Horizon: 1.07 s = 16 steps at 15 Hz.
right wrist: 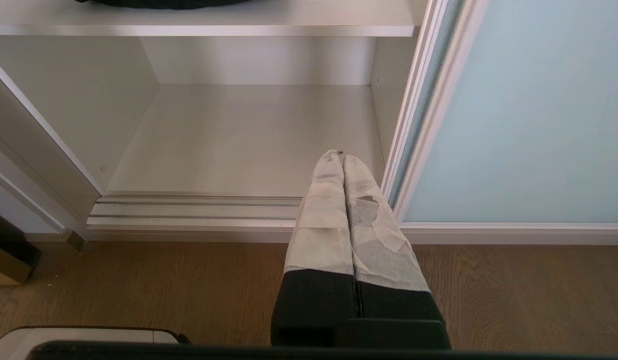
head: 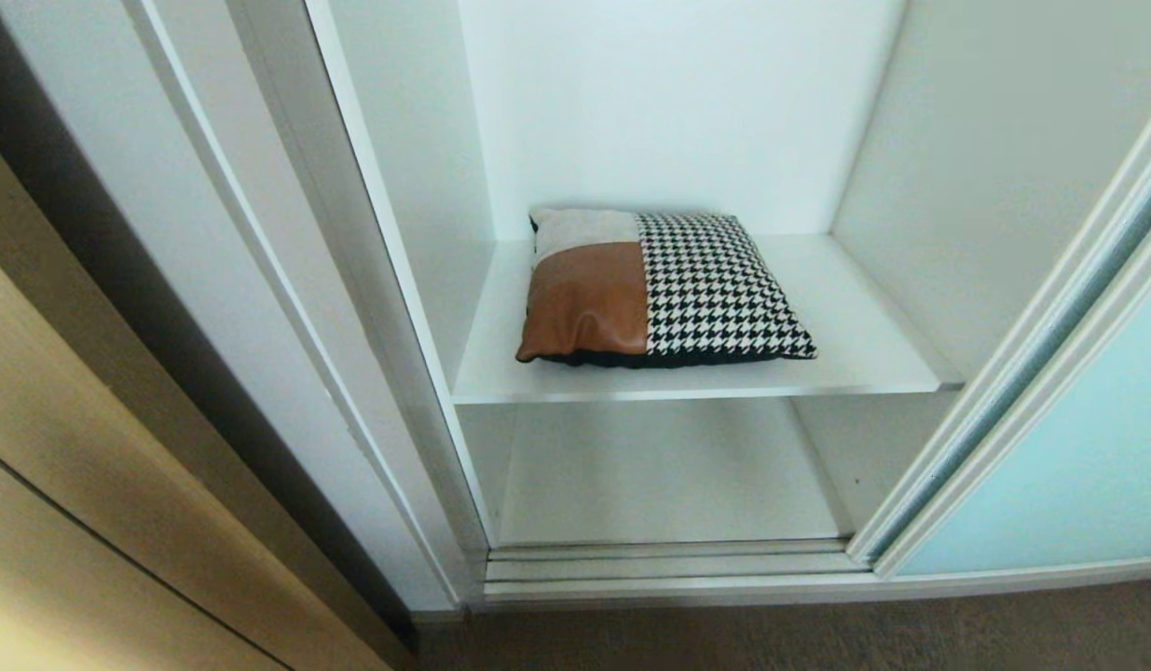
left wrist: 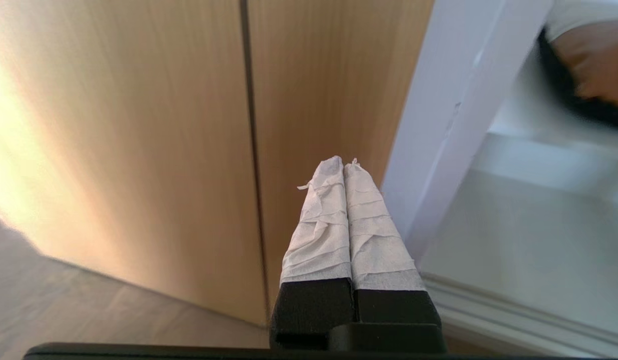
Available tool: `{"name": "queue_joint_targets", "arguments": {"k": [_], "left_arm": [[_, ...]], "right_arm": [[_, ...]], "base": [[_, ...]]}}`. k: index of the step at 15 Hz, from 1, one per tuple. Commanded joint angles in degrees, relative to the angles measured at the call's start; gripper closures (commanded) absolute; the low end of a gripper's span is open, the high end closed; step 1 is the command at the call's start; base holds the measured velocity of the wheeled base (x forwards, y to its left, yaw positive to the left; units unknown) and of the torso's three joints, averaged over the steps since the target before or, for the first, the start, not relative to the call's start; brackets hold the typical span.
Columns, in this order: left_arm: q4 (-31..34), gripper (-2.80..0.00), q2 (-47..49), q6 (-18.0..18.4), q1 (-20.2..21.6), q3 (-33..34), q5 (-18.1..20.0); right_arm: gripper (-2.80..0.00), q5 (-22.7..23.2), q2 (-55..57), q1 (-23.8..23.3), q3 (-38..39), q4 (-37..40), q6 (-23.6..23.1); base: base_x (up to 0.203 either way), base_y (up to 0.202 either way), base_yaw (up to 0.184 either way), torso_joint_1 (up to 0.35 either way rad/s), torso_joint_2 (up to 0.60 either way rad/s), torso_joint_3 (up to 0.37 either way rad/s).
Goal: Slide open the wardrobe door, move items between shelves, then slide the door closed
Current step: Open the door
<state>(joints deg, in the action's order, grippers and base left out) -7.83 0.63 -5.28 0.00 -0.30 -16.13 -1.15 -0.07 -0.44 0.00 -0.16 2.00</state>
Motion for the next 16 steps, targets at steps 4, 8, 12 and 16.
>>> {"name": "queue_joint_targets", "arguments": {"k": [4, 8, 12, 16], "left_arm": [[0.98, 0.0, -0.52, 5.9, 0.0, 0.36, 11.52], [4.57, 0.0, -0.54, 17.14, 0.0, 0.3, 15.87], [4.24, 0.0, -0.63, 11.86, 0.0, 0.39, 15.8], [7.95, 0.0, -0.53, 4.82, 0.0, 0.31, 15.78]], "right_arm": [[0.0, 0.0, 0.07, 0.0, 0.03, -0.02, 0.11], [0.0, 0.0, 0.07, 0.09, 0.09, -0.02, 0.11], [0.0, 0.0, 0.07, 0.0, 0.04, -0.02, 0.07], [0.0, 0.0, 0.07, 0.0, 0.09, -0.02, 0.11]], "base": [[0.0, 0.0, 0.0, 0.0, 0.0, 0.0], [0.0, 0.0, 0.0, 0.0, 0.0, 0.0], [0.0, 0.0, 0.0, 0.0, 0.0, 0.0], [0.0, 0.0, 0.0, 0.0, 0.0, 0.0]]}}
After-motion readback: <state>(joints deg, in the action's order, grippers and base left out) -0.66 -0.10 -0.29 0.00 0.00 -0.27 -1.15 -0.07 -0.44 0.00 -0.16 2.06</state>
